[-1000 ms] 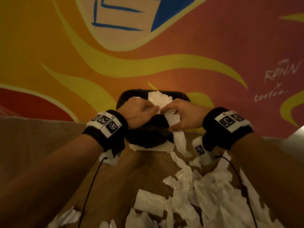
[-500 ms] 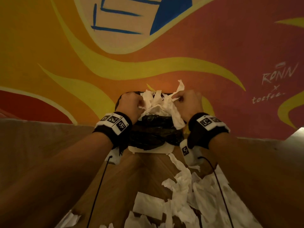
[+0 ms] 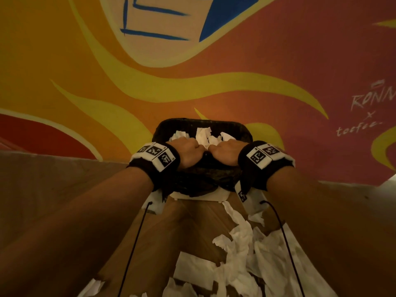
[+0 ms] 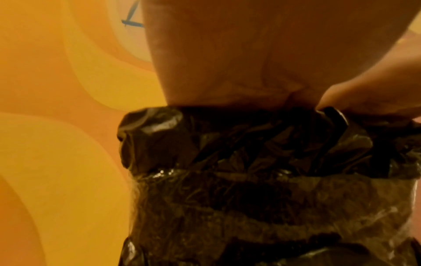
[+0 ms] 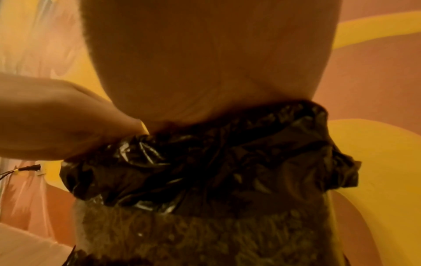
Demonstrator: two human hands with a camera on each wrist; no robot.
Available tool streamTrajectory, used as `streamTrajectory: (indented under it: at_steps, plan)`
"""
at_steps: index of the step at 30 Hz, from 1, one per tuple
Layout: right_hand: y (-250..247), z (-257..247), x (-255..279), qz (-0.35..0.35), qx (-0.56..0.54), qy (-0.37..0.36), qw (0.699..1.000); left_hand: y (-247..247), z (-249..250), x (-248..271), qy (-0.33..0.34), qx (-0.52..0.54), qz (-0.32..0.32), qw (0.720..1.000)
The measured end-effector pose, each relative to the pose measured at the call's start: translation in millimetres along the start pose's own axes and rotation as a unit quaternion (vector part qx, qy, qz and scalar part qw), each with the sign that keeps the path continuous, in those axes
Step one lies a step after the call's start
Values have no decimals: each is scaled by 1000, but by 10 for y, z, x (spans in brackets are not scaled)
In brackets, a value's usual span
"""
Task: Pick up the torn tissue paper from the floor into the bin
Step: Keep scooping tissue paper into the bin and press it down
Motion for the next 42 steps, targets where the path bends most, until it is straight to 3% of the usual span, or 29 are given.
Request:
streamTrajectory:
  at_steps: [4, 9, 11, 13, 15, 16, 19, 21, 23, 26, 28, 30, 35, 40, 42]
  plan:
    - [-204, 50, 65, 116, -46, -38, 991, -177, -100, 136, 50, 109, 79, 990]
    - [-418, 35, 508, 265, 42, -73, 961, -385, -277, 753, 127, 103, 235, 958]
    - [-481, -11, 711, 314, 19, -95, 945, -329, -434, 998, 136, 114, 259, 949]
    - [-514, -58, 920, 354, 10, -99, 930, 36, -697, 1096, 106, 104, 178, 973]
    - [-505, -150, 1120, 397, 10, -112, 911, 645, -974, 1197, 52, 31, 19, 998]
    - [-473, -247, 1222, 407, -1, -137, 903, 972, -1096, 1285, 30, -26, -62, 997]
    - [-98, -697, 1363, 323, -25, -231, 918, 1913, -1451, 1684, -7, -197, -281, 939]
    - [392, -1015, 1309, 200, 6, -264, 943, 2304, -1620, 1858, -8, -222, -328, 918]
    - [993, -1248, 1246, 70, 50, -264, 961, 2544, -1758, 1922, -7, -244, -322, 915]
    - [1788, -1531, 1317, -51, 118, -295, 947, 2717, -1835, 2001, -2, -305, -336, 891]
    - [2216, -1641, 1385, -101, 133, -308, 936, 2686, -1867, 1992, -28, -273, -307, 911]
    - [2546, -1707, 1407, -120, 155, -310, 930, 2631, -1931, 1943, -44, -216, -259, 940]
    - [3082, -1650, 1338, -170, 254, -290, 907, 2527, -2076, 2025, -79, -135, -194, 968]
    - [3120, -1503, 1229, -166, 195, -287, 923, 2549, -2023, 2091, -34, -70, -177, 981]
    - [3057, -1461, 1199, -157, 168, -294, 928, 2568, -1969, 2168, -40, 5, -163, 986]
Point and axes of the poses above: each hand's wrist, its own x-axis away from the middle knuckle, its own y-axis out of the palm, z = x × y, the point moved 10 cm from there along -x, towards the middle knuckle, and after that the axes turned 8 degrees about -z, right-handed, at the moved point
